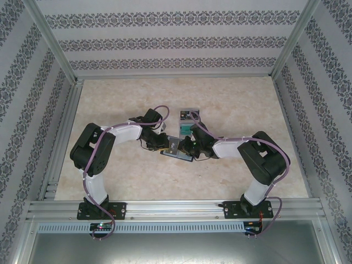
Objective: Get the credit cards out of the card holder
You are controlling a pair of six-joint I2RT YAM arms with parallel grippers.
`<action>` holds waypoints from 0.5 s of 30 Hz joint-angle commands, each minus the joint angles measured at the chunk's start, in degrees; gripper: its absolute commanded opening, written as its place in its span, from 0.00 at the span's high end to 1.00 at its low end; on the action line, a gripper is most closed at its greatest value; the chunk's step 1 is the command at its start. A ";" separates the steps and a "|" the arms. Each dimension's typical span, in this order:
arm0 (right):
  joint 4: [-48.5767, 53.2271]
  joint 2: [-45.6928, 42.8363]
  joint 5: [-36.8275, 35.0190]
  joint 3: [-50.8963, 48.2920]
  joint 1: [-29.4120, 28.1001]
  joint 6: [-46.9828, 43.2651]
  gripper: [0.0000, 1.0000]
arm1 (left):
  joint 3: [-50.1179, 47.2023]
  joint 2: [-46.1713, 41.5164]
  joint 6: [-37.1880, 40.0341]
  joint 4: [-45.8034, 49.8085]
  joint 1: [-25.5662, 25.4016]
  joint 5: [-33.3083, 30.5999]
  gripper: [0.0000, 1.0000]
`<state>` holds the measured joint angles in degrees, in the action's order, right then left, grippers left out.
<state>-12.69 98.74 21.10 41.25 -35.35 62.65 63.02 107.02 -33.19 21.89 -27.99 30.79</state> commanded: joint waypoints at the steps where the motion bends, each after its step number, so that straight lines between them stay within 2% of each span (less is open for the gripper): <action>1: -1.39 1.37 0.51 0.52 0.02 -0.50 0.84 | 0.50 1.68 0.54 1.75 0.28 -0.61 0.83; 8: -3.22 0.53 1.46 0.22 0.07 -0.46 0.81 | 0.79 2.29 0.56 2.05 -0.14 -0.57 0.83; 15: -4.12 0.08 1.70 -0.08 0.03 -0.43 0.83 | 1.05 2.32 0.76 2.45 -0.14 -0.74 0.83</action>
<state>-13.41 98.74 21.52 41.21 -35.35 62.67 63.35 107.22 -33.19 22.35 -27.99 30.72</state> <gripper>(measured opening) 0.174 0.172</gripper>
